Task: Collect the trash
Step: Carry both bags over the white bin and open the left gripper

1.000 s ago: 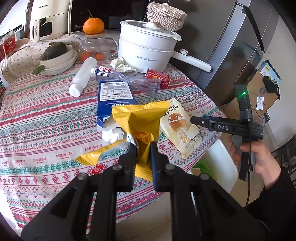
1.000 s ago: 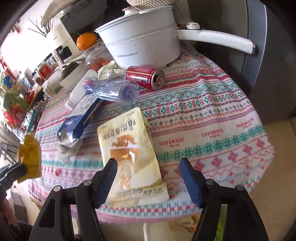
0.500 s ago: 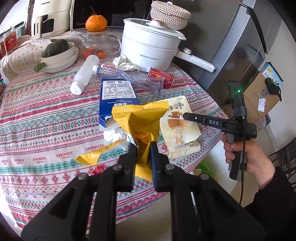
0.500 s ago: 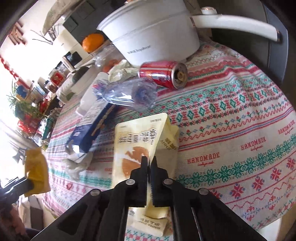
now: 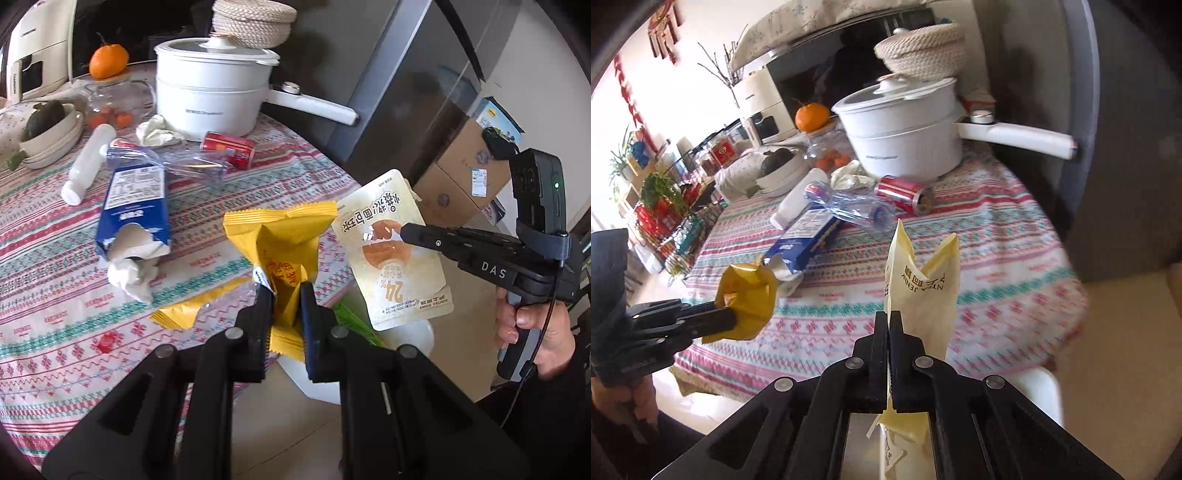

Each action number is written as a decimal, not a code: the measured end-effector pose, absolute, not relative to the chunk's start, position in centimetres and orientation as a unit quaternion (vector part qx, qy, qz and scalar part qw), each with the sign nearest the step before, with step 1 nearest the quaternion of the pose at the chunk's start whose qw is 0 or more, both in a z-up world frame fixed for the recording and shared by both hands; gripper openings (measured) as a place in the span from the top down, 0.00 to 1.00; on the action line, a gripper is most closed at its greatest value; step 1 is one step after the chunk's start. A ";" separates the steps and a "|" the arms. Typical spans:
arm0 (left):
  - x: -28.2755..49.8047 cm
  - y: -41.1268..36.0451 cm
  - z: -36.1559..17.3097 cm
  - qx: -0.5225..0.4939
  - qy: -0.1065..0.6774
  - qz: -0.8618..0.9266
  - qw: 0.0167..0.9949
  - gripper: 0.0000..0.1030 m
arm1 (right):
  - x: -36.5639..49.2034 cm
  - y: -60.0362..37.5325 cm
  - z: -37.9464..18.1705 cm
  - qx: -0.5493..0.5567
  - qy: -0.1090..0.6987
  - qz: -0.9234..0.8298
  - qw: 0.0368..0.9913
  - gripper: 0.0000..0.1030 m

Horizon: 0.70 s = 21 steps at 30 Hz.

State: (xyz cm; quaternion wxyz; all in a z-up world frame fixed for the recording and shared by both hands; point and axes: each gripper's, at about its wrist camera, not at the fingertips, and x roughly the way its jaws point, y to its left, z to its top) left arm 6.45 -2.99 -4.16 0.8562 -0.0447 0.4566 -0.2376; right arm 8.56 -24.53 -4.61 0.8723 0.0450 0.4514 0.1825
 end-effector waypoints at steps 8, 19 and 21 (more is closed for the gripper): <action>3.5 -10.2 -6.4 0.021 0.482 -0.304 0.822 0.85 | 2.6 -29.7 -4.3 0.035 0.483 0.128 0.865 0.99; 1.8 -15.8 -10.1 0.089 0.495 -0.323 0.802 0.84 | -1.2 -34.5 -5.3 0.045 0.506 0.091 0.856 0.98; 1.6 -16.3 -10.7 0.101 0.492 -0.330 0.799 0.80 | -1.5 -34.8 -5.4 0.045 0.508 0.091 0.856 0.98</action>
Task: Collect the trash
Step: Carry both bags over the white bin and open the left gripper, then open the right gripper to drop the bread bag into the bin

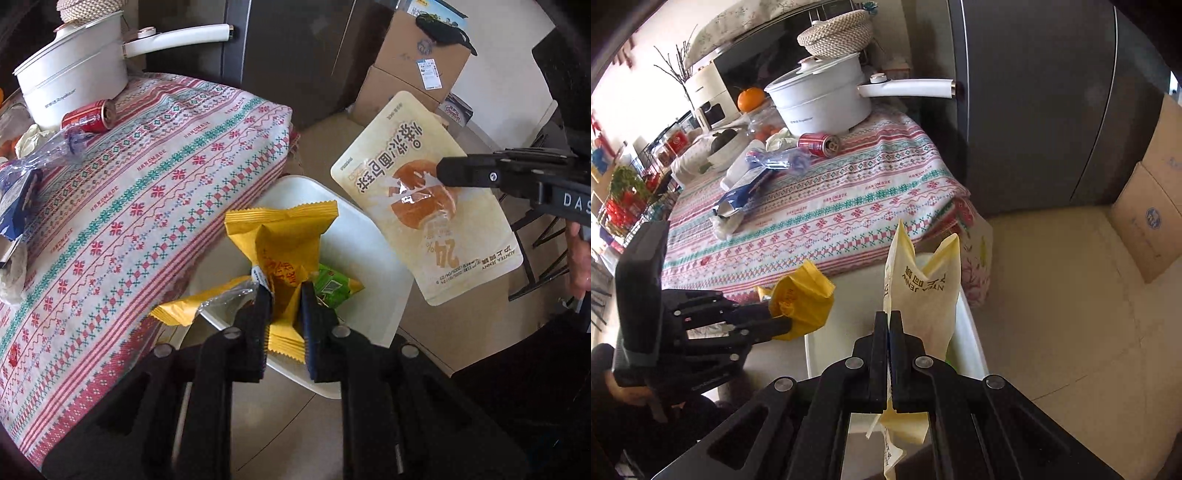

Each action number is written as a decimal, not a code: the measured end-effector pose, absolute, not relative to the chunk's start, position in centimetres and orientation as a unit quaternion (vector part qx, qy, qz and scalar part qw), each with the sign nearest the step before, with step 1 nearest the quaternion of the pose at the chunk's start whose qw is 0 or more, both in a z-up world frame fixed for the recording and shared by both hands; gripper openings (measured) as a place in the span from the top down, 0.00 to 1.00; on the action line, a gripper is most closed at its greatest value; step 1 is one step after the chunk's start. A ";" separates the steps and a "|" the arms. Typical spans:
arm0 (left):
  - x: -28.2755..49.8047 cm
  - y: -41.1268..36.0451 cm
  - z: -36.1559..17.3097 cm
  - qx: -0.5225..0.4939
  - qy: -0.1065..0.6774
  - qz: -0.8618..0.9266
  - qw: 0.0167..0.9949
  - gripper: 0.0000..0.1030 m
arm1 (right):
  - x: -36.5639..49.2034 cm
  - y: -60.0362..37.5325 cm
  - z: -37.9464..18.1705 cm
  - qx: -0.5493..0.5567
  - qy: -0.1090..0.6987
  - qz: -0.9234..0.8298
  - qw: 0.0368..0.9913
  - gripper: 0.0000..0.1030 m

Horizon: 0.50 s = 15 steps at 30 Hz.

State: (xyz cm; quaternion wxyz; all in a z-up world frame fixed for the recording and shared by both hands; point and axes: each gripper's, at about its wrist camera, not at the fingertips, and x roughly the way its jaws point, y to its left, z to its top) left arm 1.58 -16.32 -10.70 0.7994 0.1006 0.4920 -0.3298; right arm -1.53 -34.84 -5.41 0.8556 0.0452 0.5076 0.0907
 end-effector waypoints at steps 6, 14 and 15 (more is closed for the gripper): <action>1.1 -16.3 -10.1 0.123 0.477 -0.328 0.806 0.51 | -1.7 -35.1 -6.0 0.046 0.518 0.084 0.850 0.98; 1.9 -13.3 -8.8 0.107 0.474 -0.296 0.823 0.39 | -1.6 -35.0 -6.2 0.046 0.522 0.085 0.847 0.98; 1.9 -12.9 -8.6 0.107 0.473 -0.290 0.825 0.38 | -1.5 -34.9 -6.2 0.046 0.522 0.087 0.847 0.98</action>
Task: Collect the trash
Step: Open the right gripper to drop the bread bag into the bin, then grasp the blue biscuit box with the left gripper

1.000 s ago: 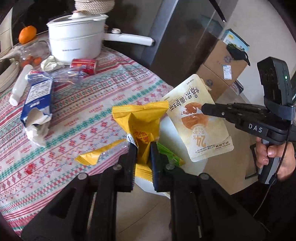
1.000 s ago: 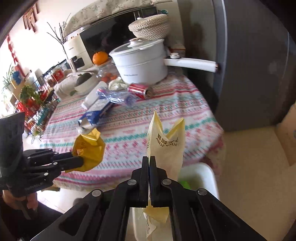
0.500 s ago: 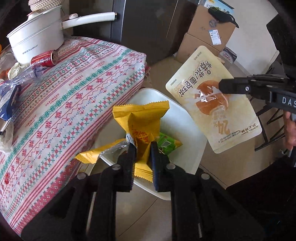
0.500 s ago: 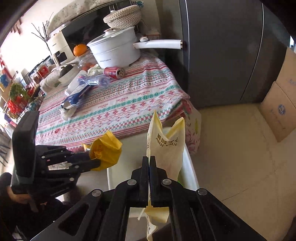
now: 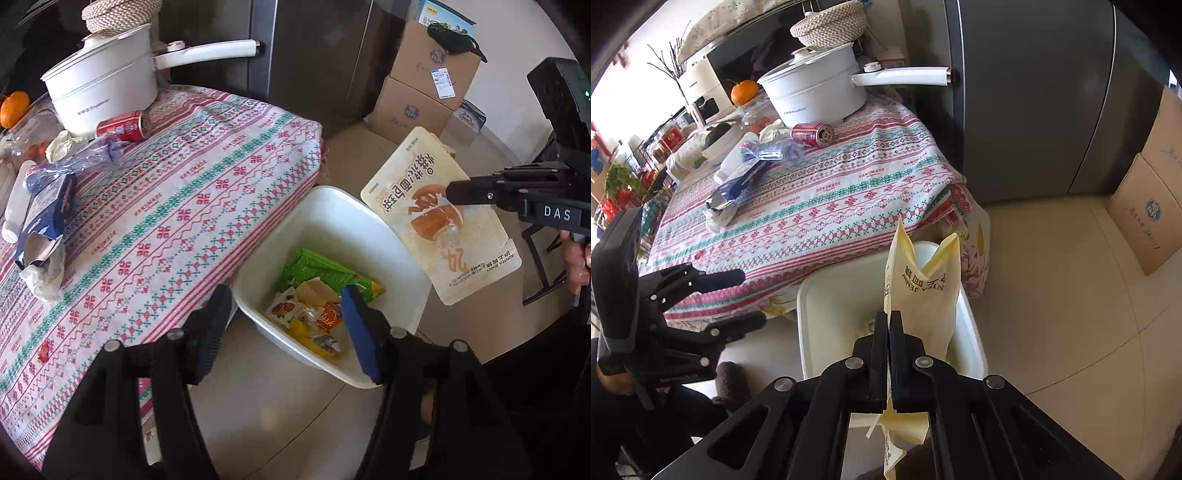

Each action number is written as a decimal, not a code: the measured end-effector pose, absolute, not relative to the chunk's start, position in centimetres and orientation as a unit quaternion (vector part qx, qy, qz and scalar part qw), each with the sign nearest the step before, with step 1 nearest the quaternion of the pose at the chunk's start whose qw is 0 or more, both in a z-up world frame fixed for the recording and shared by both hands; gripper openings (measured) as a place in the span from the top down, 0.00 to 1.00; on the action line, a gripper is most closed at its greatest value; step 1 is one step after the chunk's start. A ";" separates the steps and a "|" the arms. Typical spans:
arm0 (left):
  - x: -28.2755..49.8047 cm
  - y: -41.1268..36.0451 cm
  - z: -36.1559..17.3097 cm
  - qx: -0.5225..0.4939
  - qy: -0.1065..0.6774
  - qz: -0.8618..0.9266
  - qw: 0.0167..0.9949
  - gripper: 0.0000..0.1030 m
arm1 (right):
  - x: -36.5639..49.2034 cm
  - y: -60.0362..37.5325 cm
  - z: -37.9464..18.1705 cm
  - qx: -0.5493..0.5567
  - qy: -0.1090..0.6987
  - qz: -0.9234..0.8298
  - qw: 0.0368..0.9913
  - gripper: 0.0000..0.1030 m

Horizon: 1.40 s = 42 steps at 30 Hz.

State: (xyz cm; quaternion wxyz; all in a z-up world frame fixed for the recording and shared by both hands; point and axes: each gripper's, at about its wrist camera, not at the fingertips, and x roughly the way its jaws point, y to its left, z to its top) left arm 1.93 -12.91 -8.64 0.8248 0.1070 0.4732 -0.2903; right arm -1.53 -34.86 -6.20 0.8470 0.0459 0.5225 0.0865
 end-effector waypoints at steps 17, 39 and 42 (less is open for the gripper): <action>2.1 -5.9 -7.4 0.083 0.464 -0.229 0.852 0.20 | -0.1 -32.9 -7.0 0.059 0.534 0.086 0.839 0.45; 8.0 6.4 -7.1 -0.010 0.483 -0.125 0.867 0.18 | 5.5 -26.3 -8.7 0.052 0.538 0.125 0.832 0.24; 9.8 7.7 -7.5 -0.022 0.481 -0.109 0.870 0.18 | 6.6 -25.3 -8.9 0.045 0.541 0.135 0.829 0.23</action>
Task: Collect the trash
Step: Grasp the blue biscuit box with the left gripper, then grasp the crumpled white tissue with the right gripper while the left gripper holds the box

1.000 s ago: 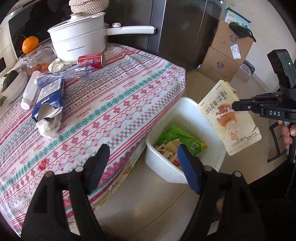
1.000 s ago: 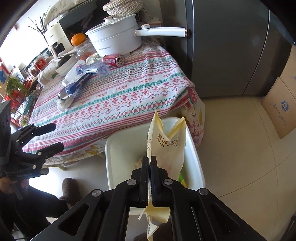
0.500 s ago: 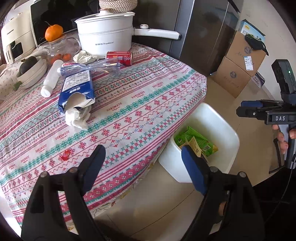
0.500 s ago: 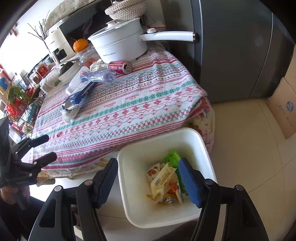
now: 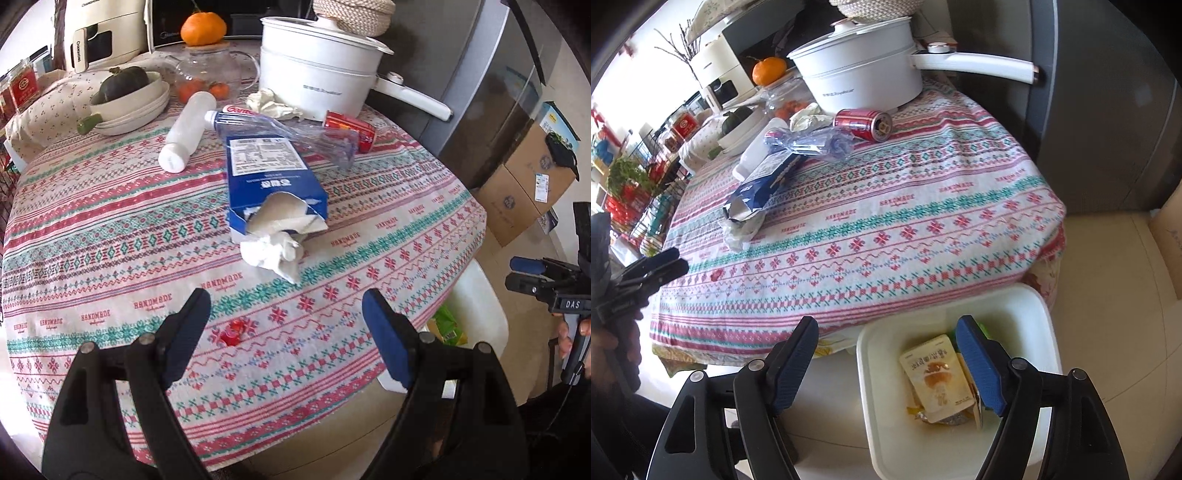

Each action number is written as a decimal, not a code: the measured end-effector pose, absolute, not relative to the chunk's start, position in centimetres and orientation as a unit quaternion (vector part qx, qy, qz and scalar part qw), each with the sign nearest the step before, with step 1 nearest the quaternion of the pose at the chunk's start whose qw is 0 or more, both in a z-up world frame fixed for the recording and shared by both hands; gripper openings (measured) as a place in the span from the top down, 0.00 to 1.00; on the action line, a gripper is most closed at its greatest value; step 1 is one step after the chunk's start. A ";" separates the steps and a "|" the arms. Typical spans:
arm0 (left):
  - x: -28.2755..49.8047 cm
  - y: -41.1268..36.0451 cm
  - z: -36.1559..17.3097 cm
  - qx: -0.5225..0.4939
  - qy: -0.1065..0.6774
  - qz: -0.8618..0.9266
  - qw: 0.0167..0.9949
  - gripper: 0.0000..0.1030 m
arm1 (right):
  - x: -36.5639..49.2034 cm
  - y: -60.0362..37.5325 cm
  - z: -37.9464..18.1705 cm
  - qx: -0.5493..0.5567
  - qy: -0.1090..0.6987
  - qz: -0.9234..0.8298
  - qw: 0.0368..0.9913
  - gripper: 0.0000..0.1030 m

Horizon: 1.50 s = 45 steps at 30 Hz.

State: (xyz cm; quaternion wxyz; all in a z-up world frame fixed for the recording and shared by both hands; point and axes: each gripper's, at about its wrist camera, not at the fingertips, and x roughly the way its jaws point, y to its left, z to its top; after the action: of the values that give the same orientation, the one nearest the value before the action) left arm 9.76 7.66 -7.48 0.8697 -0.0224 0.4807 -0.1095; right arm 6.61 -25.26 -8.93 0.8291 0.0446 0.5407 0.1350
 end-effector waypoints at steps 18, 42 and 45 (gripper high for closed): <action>17.5 8.7 -12.1 -0.082 0.504 -0.061 0.857 0.49 | 11.2 -24.4 -10.7 0.077 0.567 0.142 0.808 0.23; 15.0 9.0 -7.6 -0.071 0.439 -0.031 0.895 0.78 | 11.2 -24.3 -9.7 0.082 0.558 0.130 0.815 0.23; 13.0 10.4 -5.8 -0.074 0.417 -0.034 0.905 0.79 | 11.4 -22.7 -9.5 0.077 0.556 0.137 0.816 0.23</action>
State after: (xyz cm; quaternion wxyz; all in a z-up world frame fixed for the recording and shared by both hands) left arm 12.96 10.37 -5.82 0.9052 -0.0738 0.4171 -0.0343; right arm 11.42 -22.74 -9.46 0.8164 0.0773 0.5556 0.1368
